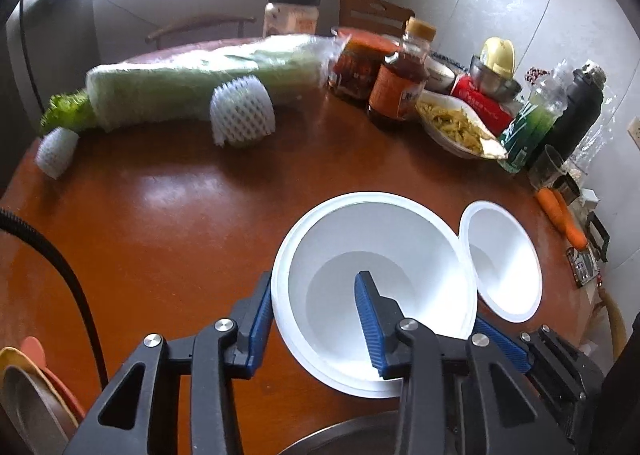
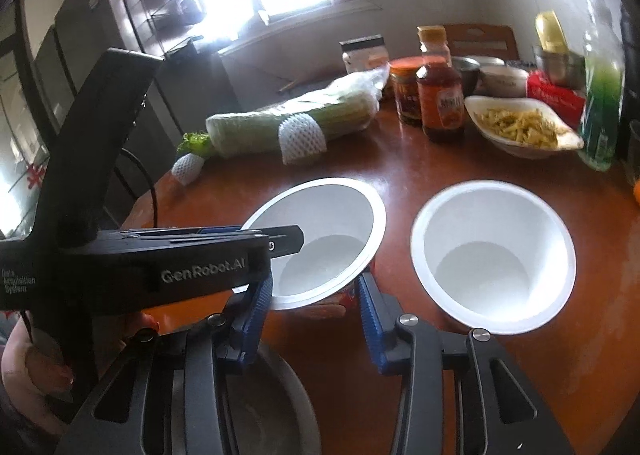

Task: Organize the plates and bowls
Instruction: 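Grasp the rim of the larger white paper bowl with the left gripper, then lift the white bowl with the left gripper and lower it into the steel bowl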

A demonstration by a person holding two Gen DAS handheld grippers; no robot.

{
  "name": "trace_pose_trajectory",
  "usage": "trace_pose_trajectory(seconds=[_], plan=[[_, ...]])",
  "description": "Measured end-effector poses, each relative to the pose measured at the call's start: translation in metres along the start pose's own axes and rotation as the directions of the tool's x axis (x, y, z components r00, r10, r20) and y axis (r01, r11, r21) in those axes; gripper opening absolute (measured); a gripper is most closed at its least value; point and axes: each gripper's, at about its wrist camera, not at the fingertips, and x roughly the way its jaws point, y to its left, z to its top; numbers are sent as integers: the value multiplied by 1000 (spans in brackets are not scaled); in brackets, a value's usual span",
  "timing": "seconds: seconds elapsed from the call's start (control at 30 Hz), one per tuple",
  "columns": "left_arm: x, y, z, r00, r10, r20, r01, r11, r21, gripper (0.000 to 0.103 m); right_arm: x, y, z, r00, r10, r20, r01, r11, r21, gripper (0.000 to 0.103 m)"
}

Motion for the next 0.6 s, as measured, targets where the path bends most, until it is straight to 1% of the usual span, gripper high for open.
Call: trace_pose_trajectory(seconds=[0.3,0.6], plan=[[-34,2,2,997,6,71,-6,1000,-1,41,-18,19,10,999,13,53,-10,999,-46,44],[-74,2,-11,992,10,126,-11,1000,5,41,-45,40,10,995,27,95,-19,996,-86,44]])
